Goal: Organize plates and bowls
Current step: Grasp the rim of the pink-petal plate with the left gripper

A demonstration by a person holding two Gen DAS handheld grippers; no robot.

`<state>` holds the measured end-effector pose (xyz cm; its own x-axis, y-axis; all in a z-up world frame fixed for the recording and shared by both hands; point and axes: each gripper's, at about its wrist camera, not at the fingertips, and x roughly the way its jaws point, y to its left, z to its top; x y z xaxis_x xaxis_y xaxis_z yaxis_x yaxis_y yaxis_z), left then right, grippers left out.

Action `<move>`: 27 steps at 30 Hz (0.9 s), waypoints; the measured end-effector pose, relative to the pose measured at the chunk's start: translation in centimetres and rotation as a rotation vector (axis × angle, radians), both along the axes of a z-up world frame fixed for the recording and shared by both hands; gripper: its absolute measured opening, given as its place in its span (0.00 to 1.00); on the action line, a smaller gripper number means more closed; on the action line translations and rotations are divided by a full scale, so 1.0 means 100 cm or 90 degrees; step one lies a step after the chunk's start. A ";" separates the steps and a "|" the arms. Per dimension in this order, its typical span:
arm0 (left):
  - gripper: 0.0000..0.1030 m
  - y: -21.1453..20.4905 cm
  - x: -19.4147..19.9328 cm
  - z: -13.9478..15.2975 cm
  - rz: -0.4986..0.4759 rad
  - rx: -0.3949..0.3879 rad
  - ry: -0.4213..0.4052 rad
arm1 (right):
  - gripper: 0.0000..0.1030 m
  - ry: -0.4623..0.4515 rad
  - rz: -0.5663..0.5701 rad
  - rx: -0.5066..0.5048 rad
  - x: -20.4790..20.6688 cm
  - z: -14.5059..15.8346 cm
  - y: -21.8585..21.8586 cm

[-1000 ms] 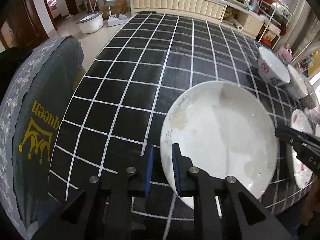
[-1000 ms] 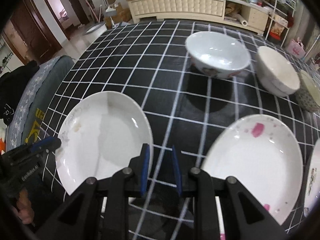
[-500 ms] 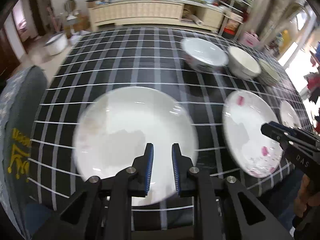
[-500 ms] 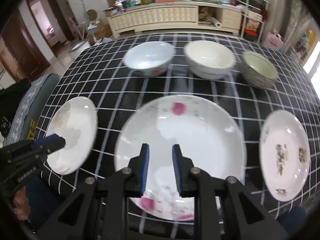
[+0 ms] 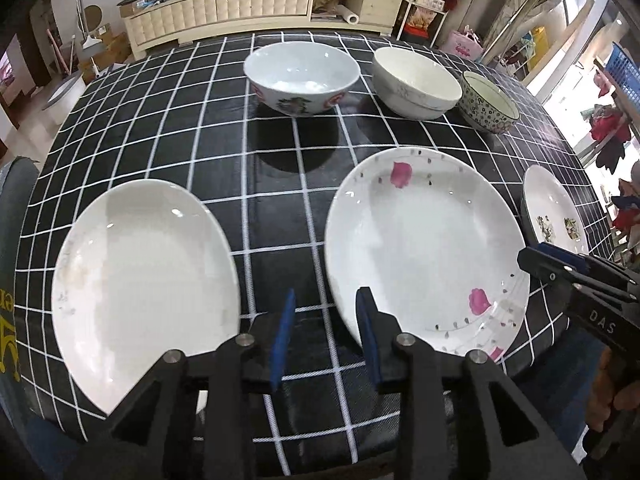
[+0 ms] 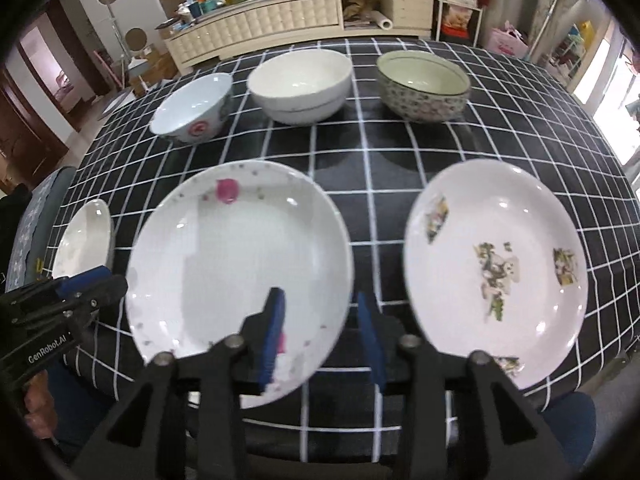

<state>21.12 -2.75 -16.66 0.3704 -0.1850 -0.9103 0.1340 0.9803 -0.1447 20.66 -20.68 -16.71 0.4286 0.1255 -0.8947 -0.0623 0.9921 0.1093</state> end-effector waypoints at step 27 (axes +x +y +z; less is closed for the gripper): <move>0.26 -0.022 0.028 -0.035 -0.037 -0.006 0.053 | 0.41 0.051 -0.001 0.009 0.022 -0.034 -0.006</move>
